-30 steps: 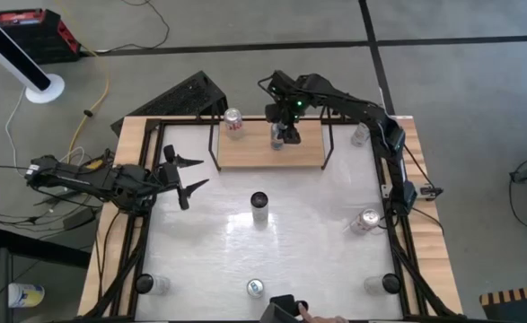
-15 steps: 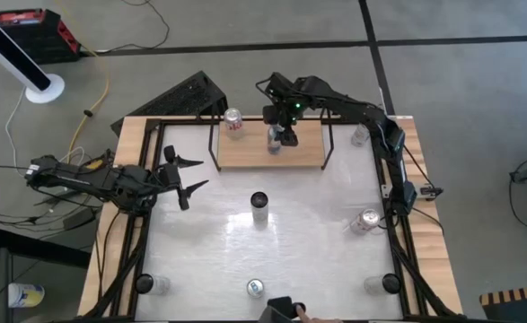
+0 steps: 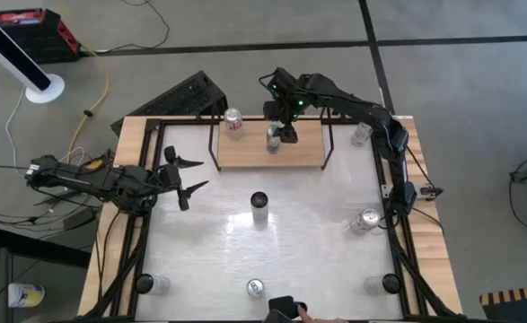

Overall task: Place canned beverage on shelf
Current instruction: Put the top left blue soda can on the shelf

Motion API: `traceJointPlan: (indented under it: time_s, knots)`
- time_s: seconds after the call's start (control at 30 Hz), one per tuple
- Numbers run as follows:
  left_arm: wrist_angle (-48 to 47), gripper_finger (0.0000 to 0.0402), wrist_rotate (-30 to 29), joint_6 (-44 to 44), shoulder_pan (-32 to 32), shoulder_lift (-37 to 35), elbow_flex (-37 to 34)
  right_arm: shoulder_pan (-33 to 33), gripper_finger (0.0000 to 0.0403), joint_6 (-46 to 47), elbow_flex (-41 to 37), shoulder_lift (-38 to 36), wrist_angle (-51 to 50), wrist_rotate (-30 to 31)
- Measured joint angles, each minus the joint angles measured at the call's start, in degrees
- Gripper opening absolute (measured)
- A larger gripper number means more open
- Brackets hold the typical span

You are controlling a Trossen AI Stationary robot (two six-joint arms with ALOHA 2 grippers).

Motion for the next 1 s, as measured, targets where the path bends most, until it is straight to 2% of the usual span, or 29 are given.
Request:
traceJointPlan:
  time_s: [0.23,0.37,0.4,0.53,0.6,0.7,0.8,0.9,1.0]
  knots:
    - [0.62,0.0256,-0.2,0.42,0.0,0.0,0.0,-0.39,0.0285,2.41,0.0,-5.71,0.25,-0.1]
    - [0.72,0.0256,-0.31,0.27,0.0,0.0,0.0,-0.44,0.027,5.8,-0.17,-8.46,-4.66,-1.85]
    - [0.72,0.0256,-0.33,0.18,0.0,0.0,0.0,-0.45,0.0263,6.18,-0.62,-8.96,-6.45,-4.08]
    - [0.6,0.0256,-0.33,-0.47,0.0,0.0,0.0,-1.74,0.0212,6.53,-7.9,-11.93,-12.43,-20.41]
    - [0.43,0.0256,-0.32,-0.48,0.0,0.02,0.0,-2.26,0.0171,7.26,-14.86,-14.5,-9.71,-23.57]
    - [0.44,0.0256,0.05,-0.46,0.0,0.0,0.0,-2.17,0.0097,10.82,-26.42,-18.89,2.73,-22.31]
    - [0.44,0.0256,0.07,-0.53,0.0,0.01,0.0,-0.7,0.0025,15.22,-35.08,-21.74,15.12,-13.43]
    - [0.44,0.0256,0.05,-1.32,0.0,0.02,0.0,1.12,0.002,18.1,-40.04,-23.14,24.77,-8.0]
    - [0.44,0.0256,0.02,-2.37,0.0,0.0,0.0,2.5,0.0026,18.2,-42.01,-22.4,28.41,-7.21]
